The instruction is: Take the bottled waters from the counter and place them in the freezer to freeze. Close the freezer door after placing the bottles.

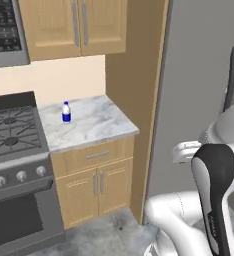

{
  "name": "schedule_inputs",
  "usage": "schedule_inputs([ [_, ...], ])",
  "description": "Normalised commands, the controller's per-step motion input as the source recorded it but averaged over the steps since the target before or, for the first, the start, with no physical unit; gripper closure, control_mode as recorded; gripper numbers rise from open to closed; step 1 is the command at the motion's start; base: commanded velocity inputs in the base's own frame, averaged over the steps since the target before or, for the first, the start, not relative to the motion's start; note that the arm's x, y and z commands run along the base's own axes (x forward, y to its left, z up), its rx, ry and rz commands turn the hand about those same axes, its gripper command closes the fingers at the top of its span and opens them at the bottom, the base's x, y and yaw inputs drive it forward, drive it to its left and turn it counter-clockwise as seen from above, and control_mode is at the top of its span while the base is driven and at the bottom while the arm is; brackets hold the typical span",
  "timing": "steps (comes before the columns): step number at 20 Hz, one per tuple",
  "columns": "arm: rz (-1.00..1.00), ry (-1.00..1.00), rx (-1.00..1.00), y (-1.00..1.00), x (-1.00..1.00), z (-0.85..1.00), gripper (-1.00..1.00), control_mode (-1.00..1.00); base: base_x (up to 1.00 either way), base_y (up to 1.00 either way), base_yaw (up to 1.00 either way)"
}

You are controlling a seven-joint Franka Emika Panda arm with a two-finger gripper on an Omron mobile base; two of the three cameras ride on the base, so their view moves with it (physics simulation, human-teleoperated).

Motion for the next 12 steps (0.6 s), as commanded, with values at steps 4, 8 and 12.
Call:
schedule_inputs([
  [4,0.0,0.0,0.0,0.0,0.0,0.0,-1.0,1.0,0.0,0.93,0.39],
  [8,0.0,0.0,0.0,0.0,0.0,0.0,-1.0,1.0,0.28,0.53,0.36],
  [12,0.0,0.0,0.0,0.0,0.0,0.0,-1.0,1.0,0.62,0.05,0.21],
])
